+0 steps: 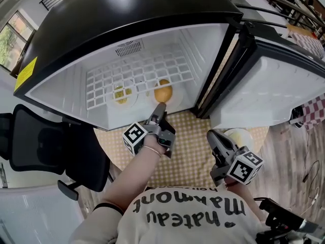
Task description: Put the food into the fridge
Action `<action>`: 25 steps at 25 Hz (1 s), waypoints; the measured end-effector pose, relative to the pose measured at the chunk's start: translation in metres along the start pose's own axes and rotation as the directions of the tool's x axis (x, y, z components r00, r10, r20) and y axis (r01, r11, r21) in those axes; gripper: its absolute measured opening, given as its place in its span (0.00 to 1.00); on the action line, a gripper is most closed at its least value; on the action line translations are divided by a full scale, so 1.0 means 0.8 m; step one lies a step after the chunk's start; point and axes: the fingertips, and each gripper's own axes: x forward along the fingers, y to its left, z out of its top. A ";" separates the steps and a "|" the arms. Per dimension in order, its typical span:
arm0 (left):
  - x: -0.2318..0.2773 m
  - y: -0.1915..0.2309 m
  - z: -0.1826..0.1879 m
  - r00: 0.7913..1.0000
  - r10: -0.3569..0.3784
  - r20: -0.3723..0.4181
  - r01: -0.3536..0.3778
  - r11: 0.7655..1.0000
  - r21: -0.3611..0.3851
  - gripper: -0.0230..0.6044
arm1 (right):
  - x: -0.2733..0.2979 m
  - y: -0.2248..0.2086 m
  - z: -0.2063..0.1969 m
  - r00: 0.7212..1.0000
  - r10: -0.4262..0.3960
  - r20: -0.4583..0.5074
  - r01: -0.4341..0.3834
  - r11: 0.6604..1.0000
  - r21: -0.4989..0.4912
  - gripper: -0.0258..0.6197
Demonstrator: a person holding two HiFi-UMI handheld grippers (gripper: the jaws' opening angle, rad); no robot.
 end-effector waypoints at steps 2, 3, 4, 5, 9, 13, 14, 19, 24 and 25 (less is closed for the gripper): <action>-0.002 0.002 0.001 1.000 0.007 0.015 -0.007 1.000 -0.025 0.34 | -0.005 0.000 0.002 1.000 -0.001 0.012 0.001 1.000 0.004 0.06; -0.003 0.003 0.001 1.000 0.009 0.021 -0.009 0.999 -0.036 0.34 | -0.007 0.000 0.003 1.000 -0.002 0.017 0.002 1.000 0.005 0.06; -0.004 0.003 0.001 1.000 0.012 0.027 -0.010 0.999 -0.047 0.34 | -0.009 -0.001 0.004 1.000 -0.002 0.022 0.002 1.000 0.007 0.06; -0.005 0.003 0.001 0.999 0.014 0.035 -0.011 0.998 -0.059 0.35 | -0.011 -0.002 0.005 1.000 -0.002 0.025 0.002 1.000 0.008 0.06; -0.005 -0.003 0.004 0.995 -0.001 0.095 0.016 0.988 -0.151 0.33 | -0.016 -0.003 0.007 0.999 -0.003 0.034 0.003 1.000 0.017 0.06; -0.008 0.004 0.011 0.986 -0.008 0.167 0.054 0.961 -0.273 0.33 | -0.020 -0.003 0.002 1.000 0.001 0.026 -0.002 1.000 0.030 0.06; -0.009 0.006 0.013 0.980 -0.017 0.199 0.082 0.943 -0.321 0.33 | -0.021 -0.003 0.001 1.000 0.002 0.025 -0.003 0.999 0.032 0.06; -0.018 0.018 0.023 0.934 -0.061 0.351 0.247 0.821 -0.515 0.32 | -0.023 -0.001 -0.001 1.000 0.010 0.023 -0.011 0.999 0.042 0.06; -0.023 0.022 0.024 0.917 -0.084 0.389 0.310 0.764 -0.566 0.33 | -0.028 0.000 -0.005 0.999 0.009 0.032 -0.010 0.999 0.044 0.06; -0.024 0.023 0.025 0.917 -0.085 0.390 0.313 0.760 -0.569 0.33 | -0.029 0.001 -0.005 0.999 0.009 0.034 -0.010 0.999 0.044 0.06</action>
